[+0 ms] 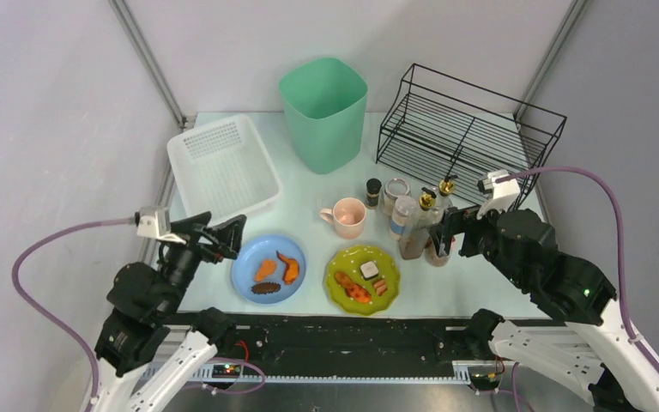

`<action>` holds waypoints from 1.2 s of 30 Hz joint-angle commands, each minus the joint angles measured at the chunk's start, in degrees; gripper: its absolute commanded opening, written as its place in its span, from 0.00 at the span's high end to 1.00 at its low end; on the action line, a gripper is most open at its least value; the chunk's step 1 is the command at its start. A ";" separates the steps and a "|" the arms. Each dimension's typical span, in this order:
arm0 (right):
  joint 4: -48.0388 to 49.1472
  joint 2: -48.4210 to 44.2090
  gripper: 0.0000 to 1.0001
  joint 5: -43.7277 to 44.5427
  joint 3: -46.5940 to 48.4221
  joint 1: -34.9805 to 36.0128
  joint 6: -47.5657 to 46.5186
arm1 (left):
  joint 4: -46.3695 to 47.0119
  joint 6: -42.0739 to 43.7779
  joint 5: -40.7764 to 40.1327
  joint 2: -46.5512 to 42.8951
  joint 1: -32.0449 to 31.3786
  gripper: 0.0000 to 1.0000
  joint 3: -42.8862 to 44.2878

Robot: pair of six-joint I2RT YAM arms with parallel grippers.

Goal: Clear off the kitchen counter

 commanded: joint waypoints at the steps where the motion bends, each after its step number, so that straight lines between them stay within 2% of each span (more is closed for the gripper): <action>1: -3.13 -1.21 0.00 6.13 1.90 0.18 4.54 | 1.68 -0.30 -5.55 -6.51 -0.20 0.02 -3.84; 3: -2.80 -2.74 0.00 6.35 1.12 0.08 4.09 | 1.72 0.73 -4.73 -8.18 -0.22 0.02 -4.46; 6: -0.79 -5.45 0.00 -2.41 -0.27 -0.02 0.03 | 1.55 0.59 -5.65 -9.59 -0.21 0.02 -4.85; 8: 0.28 -6.08 0.00 -5.05 -1.07 -0.03 -2.05 | 1.02 0.32 -6.82 -9.74 -0.18 0.02 -4.91; 14: 3.65 -6.20 0.00 -2.77 -5.06 -0.01 -2.56 | -3.70 -0.06 -10.30 -4.74 -0.21 0.02 -3.42; 22: 11.95 -7.98 0.00 1.39 -12.50 0.10 -0.85 | -5.24 3.41 -4.89 -4.49 -0.22 0.02 -3.50; 32: 24.46 -3.15 0.12 7.37 -20.50 0.06 -2.19 | -5.17 5.73 -4.50 -5.84 -0.20 0.02 -4.62; 36: 30.04 -1.38 0.14 8.33 -23.22 -0.05 -3.37 | -5.14 5.66 -4.26 -5.89 -0.22 0.02 -4.77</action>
